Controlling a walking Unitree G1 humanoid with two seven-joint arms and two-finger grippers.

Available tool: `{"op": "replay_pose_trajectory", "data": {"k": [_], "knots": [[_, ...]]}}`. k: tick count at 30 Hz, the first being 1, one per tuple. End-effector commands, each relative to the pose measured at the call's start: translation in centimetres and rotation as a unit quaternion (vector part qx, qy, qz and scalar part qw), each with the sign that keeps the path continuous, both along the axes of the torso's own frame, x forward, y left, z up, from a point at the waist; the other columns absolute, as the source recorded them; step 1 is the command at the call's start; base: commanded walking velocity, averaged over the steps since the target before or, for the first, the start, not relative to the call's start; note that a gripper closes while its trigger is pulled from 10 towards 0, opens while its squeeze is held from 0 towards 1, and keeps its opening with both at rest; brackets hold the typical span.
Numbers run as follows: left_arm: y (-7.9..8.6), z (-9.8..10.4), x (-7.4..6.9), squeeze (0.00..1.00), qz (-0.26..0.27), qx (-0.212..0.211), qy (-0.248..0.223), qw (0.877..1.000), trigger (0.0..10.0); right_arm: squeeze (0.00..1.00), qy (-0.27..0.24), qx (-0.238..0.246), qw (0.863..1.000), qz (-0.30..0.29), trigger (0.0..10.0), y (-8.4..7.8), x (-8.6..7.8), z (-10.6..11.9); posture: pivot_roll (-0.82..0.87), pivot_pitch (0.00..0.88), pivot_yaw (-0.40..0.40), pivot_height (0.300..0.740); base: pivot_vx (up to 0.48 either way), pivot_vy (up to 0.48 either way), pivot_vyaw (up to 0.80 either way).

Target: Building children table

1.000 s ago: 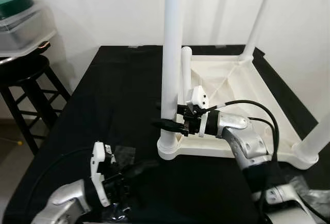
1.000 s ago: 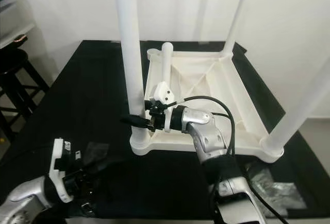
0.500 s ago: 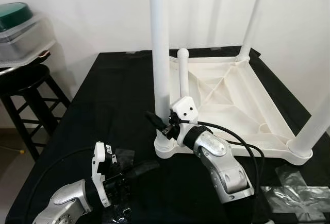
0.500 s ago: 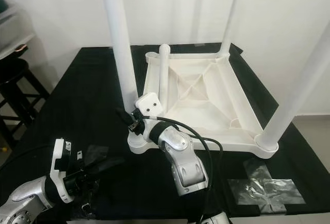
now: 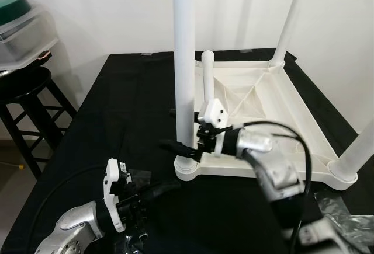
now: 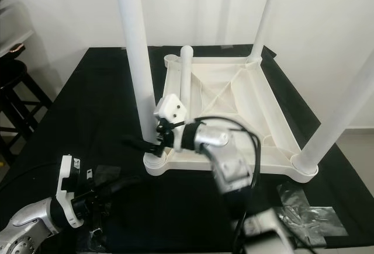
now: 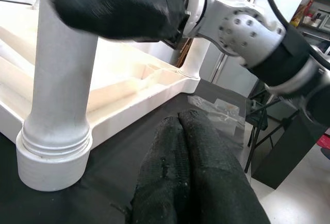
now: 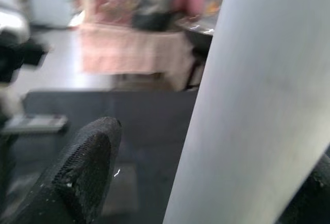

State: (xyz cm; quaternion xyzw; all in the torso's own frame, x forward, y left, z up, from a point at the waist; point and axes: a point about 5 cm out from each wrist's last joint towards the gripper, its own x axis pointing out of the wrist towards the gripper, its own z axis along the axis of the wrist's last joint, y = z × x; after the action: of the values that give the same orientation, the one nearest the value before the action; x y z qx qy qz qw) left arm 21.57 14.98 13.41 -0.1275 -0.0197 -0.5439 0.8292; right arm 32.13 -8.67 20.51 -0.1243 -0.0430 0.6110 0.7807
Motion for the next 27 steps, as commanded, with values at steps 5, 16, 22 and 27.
{"op": "replay_pose_trajectory", "data": {"k": [5, 16, 22, 27], "knots": [[0.1, -0.4, -0.3, 0.0, 0.0, 0.006, 0.009, 1.0, 10.0, 0.0, 0.031, -0.022, 0.997, 0.06, 10.0, -0.4, 1.3, -0.3, 0.03, 0.051, 0.003, 0.74, 0.0, 0.0, 0.0], [0.0, -0.5, -0.5, 0.0, 0.0, 0.008, 0.012, 1.0, 10.0, 0.0, 0.063, -0.037, 0.992, 0.102, 0.0, -1.4, 2.7, 0.1, 0.04, 0.049, -0.001, 0.74, 0.0, 0.0, 0.0], [-0.1, -0.5, -0.5, 0.0, 0.0, 0.008, 0.012, 1.0, 10.0, 0.0, 0.064, -0.044, 0.991, 0.107, 0.0, -1.8, 2.7, -0.4, 0.03, 0.046, 0.0, 0.74, 0.0, 0.0, 0.0], [-0.1, -0.4, -0.7, 0.0, 0.0, 0.005, 0.012, 1.0, 10.0, 0.0, 0.045, -0.043, 0.997, 0.045, 0.0, -2.0, 1.7, -2.2, 0.02, 0.056, -0.006, 0.74, 0.0, 0.0, 0.0]]}}
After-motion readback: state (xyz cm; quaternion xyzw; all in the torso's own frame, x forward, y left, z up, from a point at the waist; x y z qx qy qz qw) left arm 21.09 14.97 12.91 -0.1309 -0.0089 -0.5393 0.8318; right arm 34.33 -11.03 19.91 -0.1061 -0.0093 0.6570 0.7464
